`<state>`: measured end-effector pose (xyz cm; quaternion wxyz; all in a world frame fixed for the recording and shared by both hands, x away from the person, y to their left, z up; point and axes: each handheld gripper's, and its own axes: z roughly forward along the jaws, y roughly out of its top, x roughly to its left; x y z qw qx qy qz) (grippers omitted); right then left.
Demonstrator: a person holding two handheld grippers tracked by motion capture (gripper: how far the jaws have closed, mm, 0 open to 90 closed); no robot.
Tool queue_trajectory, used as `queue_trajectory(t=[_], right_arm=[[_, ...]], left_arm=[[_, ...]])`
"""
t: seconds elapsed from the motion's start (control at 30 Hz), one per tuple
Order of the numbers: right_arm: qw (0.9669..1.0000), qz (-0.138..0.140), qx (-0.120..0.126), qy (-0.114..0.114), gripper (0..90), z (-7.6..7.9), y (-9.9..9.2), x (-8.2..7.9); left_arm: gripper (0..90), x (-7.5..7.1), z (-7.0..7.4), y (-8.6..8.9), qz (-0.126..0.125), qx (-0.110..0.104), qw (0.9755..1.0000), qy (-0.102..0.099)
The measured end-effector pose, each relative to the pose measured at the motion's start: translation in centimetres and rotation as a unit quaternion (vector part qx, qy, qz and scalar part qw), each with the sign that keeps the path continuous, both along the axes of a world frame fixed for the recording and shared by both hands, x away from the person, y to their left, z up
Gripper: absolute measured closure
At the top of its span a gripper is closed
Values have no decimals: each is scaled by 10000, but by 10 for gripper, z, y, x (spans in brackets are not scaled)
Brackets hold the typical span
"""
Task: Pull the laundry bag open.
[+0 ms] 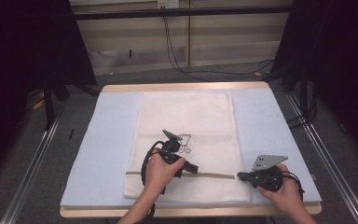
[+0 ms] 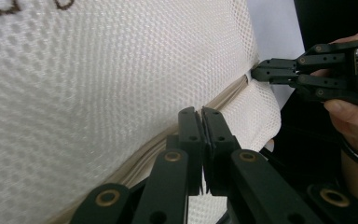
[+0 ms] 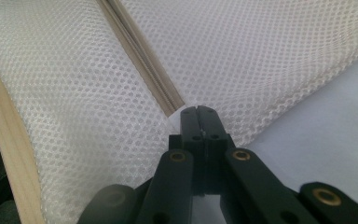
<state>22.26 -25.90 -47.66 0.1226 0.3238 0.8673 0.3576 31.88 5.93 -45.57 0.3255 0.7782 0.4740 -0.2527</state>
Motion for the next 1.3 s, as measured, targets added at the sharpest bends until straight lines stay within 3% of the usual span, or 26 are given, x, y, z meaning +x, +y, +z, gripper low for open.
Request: queue_trajectory(t=[0.13, 0.2, 0.23, 0.27, 0.3, 0.4, 0.7, 0.77, 0.83, 0.87, 0.9, 0.93, 1.0, 1.03, 1.1, 1.13, 1.2, 1.23, 1.3], right_arm=[[10000, 3, -4, 5, 900, 0, 0, 0], [10000, 6, -1, 9, 900, 0, 0, 0], [10000, -8, 2, 3, 900, 0, 0, 0], [10000, 0, 6, 7, 900, 0, 0, 0], [10000, -3, 1, 4, 900, 0, 0, 0], [10000, -9, 7, -7, 900, 0, 0, 0], [10000, -7, 27, 17, 900, 0, 0, 0], [10000, -9, 28, 18, 900, 0, 0, 0], [10000, -9, 20, 18, 900, 0, 0, 0], [10000, -10, 25, 19, 900, 0, 0, 0], [10000, -12, 26, 20, 900, 0, 0, 0], [10000, -11, 26, 20, 900, 0, 0, 0], [10000, -12, 33, 26, 900, 0, 0, 0], [10000, -10, 30, 24, 900, 0, 0, 0], [10000, -8, 32, 26, 900, 0, 0, 0], [10000, -21, 18, 17, 900, 0, 0, 0], [10000, -13, 8, 19, 900, 0, 0, 1], [10000, -16, 11, 33, 900, 0, 0, 1], [10000, -10, 26, 71, 900, 0, 0, 1]], left_arm=[[880, 1, 0, 3, -11, 55, 10000, 27], [880, 1, 0, 4, 32, -56, 9999, 113], [880, 1, 0, 5, 24, 57, 10000, 19], [880, 1, 0, 6, 26, -42, 9999, 109], [880, 1, 0, 7, 57, 49, 10000, 16], [880, 2, 1, 12, 35, -52, 9999, 80], [880, 3, 3, 25, 108, 88, 9999, 2], [880, 4, 3, 28, 86, 18, 9999, 51], [880, 4, 3, 31, 143, 112, 9998, -6], [880, 4, 4, 34, 189, 12, 9998, 66], [880, 4, 4, 36, 181, 41, 9998, 52], [880, 4, 5, 39, 228, 204, 9995, -67], [880, 5, 5, 46, 268, 32, 9996, 37], [880, 5, 6, 49, 278, 164, 9995, -41], [880, 4, 7, 54, 290, 77, 9995, 11], [880, 4, 7, 55, 306, 163, 9994, -63], [880, 4, 8, 56, 303, 78, 9995, 3], [880, 4, 8, 58, 295, 180, 9994, -89], [880, 3, 9, 58, 307, 107, 9995, -43]])
